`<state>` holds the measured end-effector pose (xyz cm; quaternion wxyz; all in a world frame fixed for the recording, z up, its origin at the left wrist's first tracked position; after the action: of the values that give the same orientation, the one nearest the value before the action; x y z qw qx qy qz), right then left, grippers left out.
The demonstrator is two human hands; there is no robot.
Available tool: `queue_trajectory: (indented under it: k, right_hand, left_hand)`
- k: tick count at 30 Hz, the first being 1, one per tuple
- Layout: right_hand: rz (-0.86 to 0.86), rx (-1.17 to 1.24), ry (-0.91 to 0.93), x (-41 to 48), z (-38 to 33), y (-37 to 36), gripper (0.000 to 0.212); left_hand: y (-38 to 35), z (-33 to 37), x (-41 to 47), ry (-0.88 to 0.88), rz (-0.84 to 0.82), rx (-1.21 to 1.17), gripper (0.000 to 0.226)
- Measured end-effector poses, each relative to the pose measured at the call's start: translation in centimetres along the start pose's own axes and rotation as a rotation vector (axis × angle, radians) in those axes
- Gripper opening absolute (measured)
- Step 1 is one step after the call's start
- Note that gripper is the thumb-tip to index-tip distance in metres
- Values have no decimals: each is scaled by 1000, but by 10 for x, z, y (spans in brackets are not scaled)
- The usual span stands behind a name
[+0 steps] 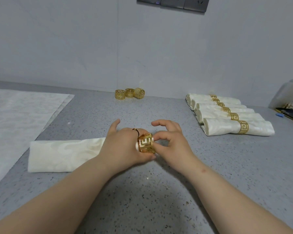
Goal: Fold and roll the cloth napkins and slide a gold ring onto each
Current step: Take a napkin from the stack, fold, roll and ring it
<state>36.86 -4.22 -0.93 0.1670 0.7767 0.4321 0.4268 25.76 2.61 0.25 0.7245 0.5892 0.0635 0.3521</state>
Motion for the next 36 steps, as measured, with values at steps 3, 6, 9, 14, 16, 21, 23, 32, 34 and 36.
queue_trajectory:
  k: [3,6,9,14,16,21,23,32,34,36]
  right_hand:
    - [35,-5,45,1,-1,3,7]
    - [79,1,100,0,-6,5,20]
    - [142,-95,229,0,-12,8,21]
    - [207,-43,190,-1,-12,12,14]
    - [236,-33,182,-1,-12,13,14]
    - [245,84,117,-1,-11,17,8]
    - [239,157,16,0,-6,24,13]
    - [-122,545,-492,-6,11,26,41]
    - [-119,471,-501,-7,11,17,37]
    - [-53,464,-484,-6,9,9,24]
  left_hand:
    - [5,-4,0,60,-7,-41,61]
    - [7,-9,3,110,-29,-39,52]
    - [11,-14,5,174,-5,-36,50]
    - [8,-15,6,134,-54,50,33]
    - [4,-12,5,83,-66,87,25]
    - [4,-11,2,52,-73,4,32]
    - [6,-18,3,77,-77,6,38]
    - [7,-30,1,75,-60,126,33]
    - [6,-27,-1,48,-79,139,30]
    - [4,-27,0,34,-85,132,34]
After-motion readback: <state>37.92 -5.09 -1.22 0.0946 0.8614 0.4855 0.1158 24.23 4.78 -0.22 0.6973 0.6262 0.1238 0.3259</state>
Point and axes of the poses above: each hand's wrist, its own x-axis towards the middle knuckle, its own y-axis out of the back of the hand, z = x × y, the point moved 3 cm from there along x, towards the middle knuckle, and after that the axes turned 7 degrees about y, right-handed, at the moved point
